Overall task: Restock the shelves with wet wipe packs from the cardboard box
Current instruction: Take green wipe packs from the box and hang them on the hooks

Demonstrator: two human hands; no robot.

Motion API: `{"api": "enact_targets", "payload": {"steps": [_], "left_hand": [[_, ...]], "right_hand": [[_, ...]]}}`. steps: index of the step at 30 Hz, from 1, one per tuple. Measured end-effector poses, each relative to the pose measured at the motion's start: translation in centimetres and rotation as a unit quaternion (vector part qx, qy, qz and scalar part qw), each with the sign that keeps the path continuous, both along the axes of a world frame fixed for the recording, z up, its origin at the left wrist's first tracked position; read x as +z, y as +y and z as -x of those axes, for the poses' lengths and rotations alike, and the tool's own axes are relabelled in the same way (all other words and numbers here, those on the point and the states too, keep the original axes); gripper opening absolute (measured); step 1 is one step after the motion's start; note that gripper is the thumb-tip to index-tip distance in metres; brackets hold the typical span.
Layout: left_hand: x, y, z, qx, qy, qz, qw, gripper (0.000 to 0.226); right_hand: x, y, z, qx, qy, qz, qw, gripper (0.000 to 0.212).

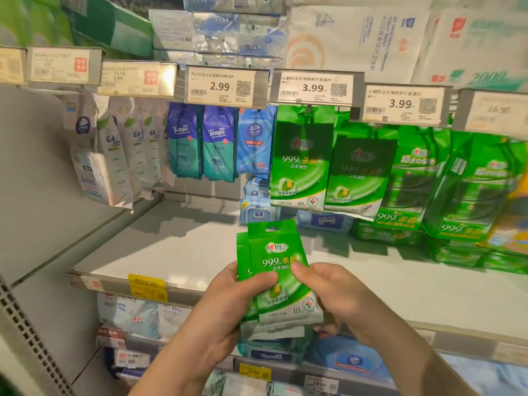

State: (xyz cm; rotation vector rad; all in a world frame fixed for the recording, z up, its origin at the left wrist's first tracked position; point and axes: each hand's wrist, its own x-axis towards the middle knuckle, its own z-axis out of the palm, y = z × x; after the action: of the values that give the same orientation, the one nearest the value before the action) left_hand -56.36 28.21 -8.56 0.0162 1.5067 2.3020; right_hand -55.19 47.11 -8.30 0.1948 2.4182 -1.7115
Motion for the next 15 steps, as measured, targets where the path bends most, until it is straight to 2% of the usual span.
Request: {"api": "enact_targets", "payload": {"steps": [3,5,7,11,15], "left_hand": [[-0.6,1.0,0.0,-0.003,0.024,0.054,0.998,0.044],[-0.8,1.7,-0.1,-0.015,0.035,0.074,0.997,0.057],[-0.9,2.3,-0.2,-0.027,0.047,0.083,0.995,0.060],[-1.1,3.6,-0.3,-0.043,0.041,0.075,0.995,0.045],[-1.3,4.4,-0.1,-0.040,0.031,0.093,0.994,0.025]], "right_hand": [[-0.3,0.7,-1.5,0.011,0.006,0.025,1.000,0.037],[-0.6,1.4,-2.2,0.010,0.031,0.048,0.998,0.030],[-0.3,1.8,-3.0,0.001,0.047,0.042,0.998,0.026],[-0.4,3.4,-4.3,-0.042,0.048,0.027,0.998,0.028],[-0.3,5.1,-5.3,-0.067,0.057,0.009,0.996,0.019]]}}
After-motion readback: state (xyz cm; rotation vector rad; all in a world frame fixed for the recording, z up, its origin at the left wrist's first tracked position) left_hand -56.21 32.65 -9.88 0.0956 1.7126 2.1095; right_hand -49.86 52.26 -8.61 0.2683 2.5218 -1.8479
